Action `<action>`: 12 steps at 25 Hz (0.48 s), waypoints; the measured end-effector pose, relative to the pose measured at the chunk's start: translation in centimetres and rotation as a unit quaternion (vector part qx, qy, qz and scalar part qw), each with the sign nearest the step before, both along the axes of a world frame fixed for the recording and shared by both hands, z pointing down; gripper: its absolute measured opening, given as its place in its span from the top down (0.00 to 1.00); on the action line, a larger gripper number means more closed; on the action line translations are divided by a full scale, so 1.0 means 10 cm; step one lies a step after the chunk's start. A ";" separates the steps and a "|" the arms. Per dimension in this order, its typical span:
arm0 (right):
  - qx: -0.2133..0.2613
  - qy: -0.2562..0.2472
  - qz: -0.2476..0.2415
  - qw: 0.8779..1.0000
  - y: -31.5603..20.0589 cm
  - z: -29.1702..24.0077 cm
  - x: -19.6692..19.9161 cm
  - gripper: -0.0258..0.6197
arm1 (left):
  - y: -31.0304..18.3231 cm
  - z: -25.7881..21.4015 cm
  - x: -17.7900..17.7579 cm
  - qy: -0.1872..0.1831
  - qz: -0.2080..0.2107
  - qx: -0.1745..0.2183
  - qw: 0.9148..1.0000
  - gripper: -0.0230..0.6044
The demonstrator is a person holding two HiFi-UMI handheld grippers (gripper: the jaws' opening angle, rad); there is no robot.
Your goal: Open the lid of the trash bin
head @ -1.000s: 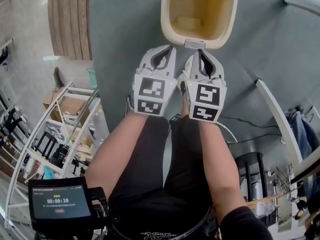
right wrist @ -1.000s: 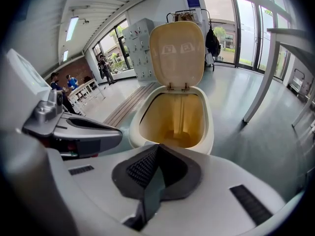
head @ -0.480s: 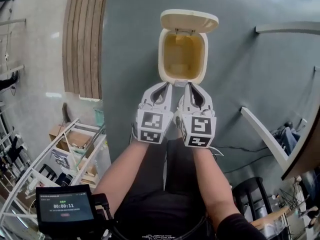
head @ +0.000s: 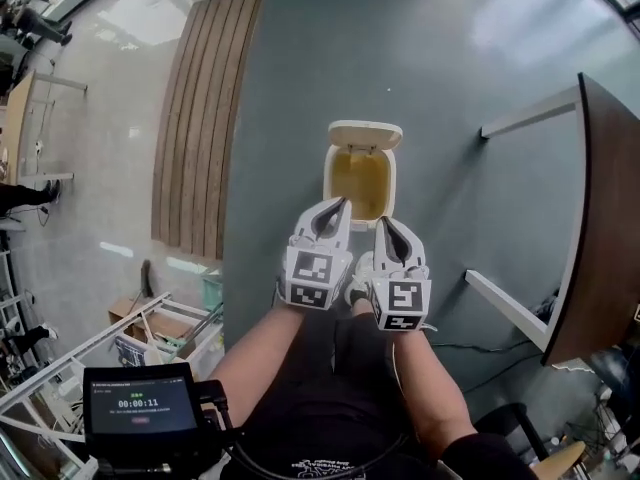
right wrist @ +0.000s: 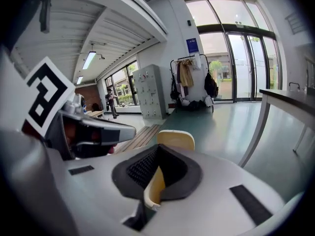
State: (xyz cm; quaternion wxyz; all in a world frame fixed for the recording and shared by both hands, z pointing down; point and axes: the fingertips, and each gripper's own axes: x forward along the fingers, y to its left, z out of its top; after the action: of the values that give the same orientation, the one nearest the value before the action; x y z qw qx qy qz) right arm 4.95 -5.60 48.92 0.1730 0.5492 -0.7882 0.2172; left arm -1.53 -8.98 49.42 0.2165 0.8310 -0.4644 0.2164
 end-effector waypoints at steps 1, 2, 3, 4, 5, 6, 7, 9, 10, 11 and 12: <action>0.012 0.001 -0.001 1.000 0.05 -0.36 0.05 0.95 | 0.00 -0.39 0.06 0.003 0.000 0.017 1.000 0.96; 0.023 0.001 -0.002 1.000 0.08 -0.68 0.10 0.95 | -0.01 -0.74 0.11 0.005 0.000 0.032 0.999 0.96; 0.030 0.002 -0.004 1.000 0.09 -0.88 0.13 0.95 | -0.04 -0.99 0.14 0.005 -0.002 0.043 0.999 0.96; 0.033 0.002 -0.007 0.999 0.08 -0.95 0.15 0.95 | -0.08 -1.11 0.15 0.003 -0.005 0.050 0.999 0.96; 0.032 0.001 -0.011 0.999 0.06 -0.94 0.15 0.95 | -0.12 -1.14 0.14 0.001 -0.009 0.054 0.999 0.96; 0.031 -0.001 -0.016 0.999 0.04 -0.90 0.14 0.95 | -0.16 -1.14 0.13 0.000 -0.014 0.054 0.998 0.96; 0.031 -0.002 -0.022 0.999 0.04 -0.88 0.13 0.95 | -0.17 -1.15 0.13 0.000 -0.017 0.054 0.998 0.96; 0.041 -0.002 -0.033 0.999 0.11 -1.01 0.13 0.95 | -0.12 -1.31 0.13 -0.006 -0.018 0.063 0.998 0.96; 0.050 -0.002 -0.037 0.998 0.20 -1.16 0.12 0.95 | -0.02 -1.45 0.12 -0.011 -0.017 0.071 0.997 0.96; 0.059 -0.002 -0.042 0.997 0.33 -1.33 0.10 0.95 | 0.10 -1.62 0.09 -0.013 -0.018 0.080 0.997 0.96; 0.068 -0.001 -0.047 0.997 0.46 -1.50 0.06 0.95 | 0.24 -1.79 0.06 -0.011 -0.020 0.088 0.996 0.96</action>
State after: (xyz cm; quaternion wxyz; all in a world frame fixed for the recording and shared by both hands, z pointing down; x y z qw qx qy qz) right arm 5.59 -0.99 33.93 0.1451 0.5217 -0.8262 0.1553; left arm -0.96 -6.54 31.49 0.1421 0.8348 -0.5007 0.1795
